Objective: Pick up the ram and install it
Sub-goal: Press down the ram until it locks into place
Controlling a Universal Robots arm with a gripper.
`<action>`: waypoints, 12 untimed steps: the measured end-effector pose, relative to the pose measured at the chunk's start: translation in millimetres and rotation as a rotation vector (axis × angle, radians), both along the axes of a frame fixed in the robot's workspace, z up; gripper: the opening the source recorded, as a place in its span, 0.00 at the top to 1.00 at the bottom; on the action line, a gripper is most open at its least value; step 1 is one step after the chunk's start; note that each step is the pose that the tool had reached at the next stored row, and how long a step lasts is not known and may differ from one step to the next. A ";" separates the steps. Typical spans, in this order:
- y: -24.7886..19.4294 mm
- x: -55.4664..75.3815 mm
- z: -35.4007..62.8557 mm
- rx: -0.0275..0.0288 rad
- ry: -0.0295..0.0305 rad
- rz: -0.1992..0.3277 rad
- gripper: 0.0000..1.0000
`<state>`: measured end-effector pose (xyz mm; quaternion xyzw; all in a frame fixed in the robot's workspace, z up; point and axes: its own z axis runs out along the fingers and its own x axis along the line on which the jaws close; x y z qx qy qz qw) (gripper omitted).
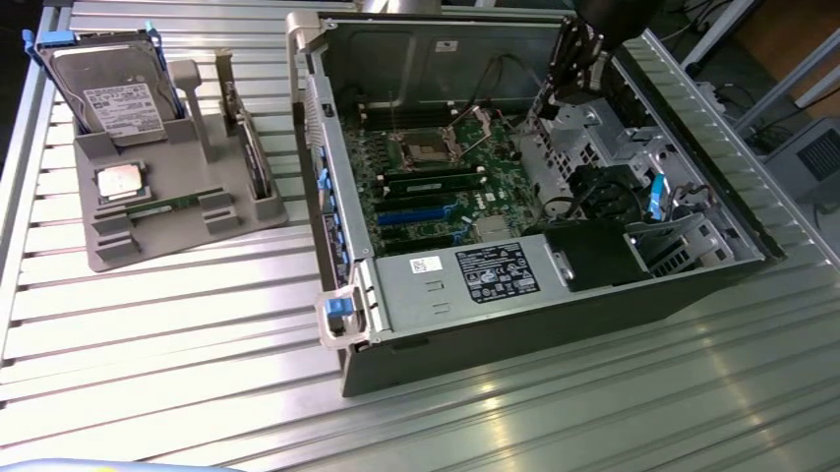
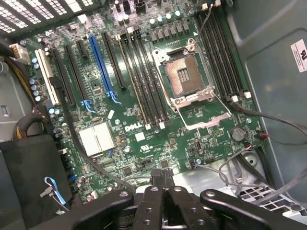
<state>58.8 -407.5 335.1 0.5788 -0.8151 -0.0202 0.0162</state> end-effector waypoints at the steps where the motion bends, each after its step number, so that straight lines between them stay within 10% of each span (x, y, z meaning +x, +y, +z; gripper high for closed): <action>1: 0.0 0.0 0.0 -0.0003 0.0000 -0.008 0.89; 12: 0.0 0.0 0.0 -0.0089 0.0000 -0.103 0.89</action>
